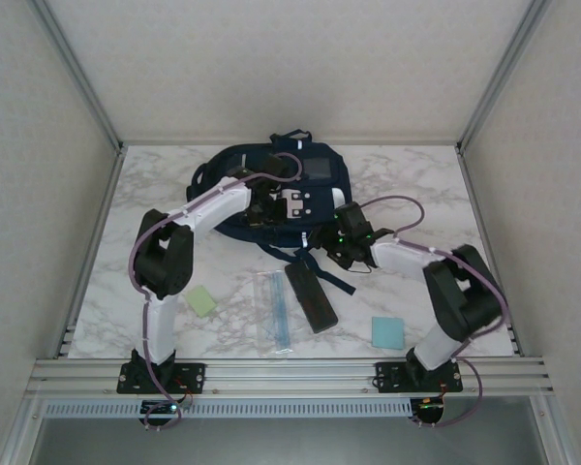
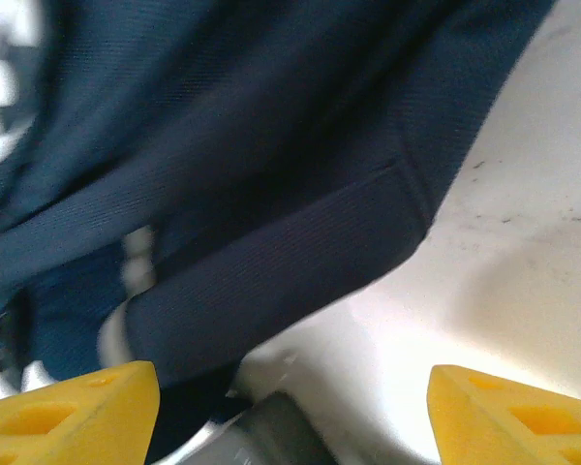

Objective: Pack books, pencil case, and school supplies into a backpack

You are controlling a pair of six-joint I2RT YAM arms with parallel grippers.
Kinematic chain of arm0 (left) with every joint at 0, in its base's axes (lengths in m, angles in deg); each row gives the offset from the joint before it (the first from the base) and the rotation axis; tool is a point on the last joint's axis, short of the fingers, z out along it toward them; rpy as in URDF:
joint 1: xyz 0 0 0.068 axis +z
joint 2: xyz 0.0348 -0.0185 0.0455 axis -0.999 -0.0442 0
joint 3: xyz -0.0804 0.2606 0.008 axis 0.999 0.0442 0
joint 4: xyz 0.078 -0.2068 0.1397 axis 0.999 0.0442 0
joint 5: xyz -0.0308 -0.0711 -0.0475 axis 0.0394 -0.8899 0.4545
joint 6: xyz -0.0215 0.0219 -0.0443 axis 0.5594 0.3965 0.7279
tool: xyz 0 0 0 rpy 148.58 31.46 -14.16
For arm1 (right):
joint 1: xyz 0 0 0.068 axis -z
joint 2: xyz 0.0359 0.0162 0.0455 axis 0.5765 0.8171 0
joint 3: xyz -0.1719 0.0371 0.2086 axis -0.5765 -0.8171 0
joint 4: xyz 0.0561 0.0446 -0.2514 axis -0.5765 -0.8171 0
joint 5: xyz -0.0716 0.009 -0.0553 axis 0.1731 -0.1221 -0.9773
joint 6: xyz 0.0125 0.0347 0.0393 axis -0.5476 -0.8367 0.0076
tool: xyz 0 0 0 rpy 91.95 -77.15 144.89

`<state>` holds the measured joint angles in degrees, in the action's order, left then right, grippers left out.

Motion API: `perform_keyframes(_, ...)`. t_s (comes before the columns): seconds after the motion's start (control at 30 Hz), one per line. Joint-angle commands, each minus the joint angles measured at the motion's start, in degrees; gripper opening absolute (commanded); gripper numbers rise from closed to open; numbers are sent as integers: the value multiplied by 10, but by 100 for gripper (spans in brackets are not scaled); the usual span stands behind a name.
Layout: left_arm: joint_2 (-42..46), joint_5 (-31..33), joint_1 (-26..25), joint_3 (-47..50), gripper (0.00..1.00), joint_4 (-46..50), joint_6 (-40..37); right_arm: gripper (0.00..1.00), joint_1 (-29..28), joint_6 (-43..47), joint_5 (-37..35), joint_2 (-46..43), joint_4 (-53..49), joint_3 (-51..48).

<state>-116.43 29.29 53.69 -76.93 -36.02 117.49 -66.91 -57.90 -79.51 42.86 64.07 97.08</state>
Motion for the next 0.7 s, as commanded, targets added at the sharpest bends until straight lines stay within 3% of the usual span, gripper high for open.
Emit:
perform_keyframes(0.0,40,-3,13,3,0,10,-18,68,-5,-54,-47,39,48,23)
perform_keyframes(0.1,38,21,15,6,0,34,-47,35,-4,-32,-100,58,35,43)
perform_keyframes(0.17,33,47,18,7,0,58,-73,0,0,4,-127,64,11,62)
perform_keyframes(0.4,34,124,33,29,0,92,-128,0,27,132,-221,55,-80,117)
perform_keyframes(0.67,61,139,70,38,0,93,-149,0,102,222,-232,94,-120,189)
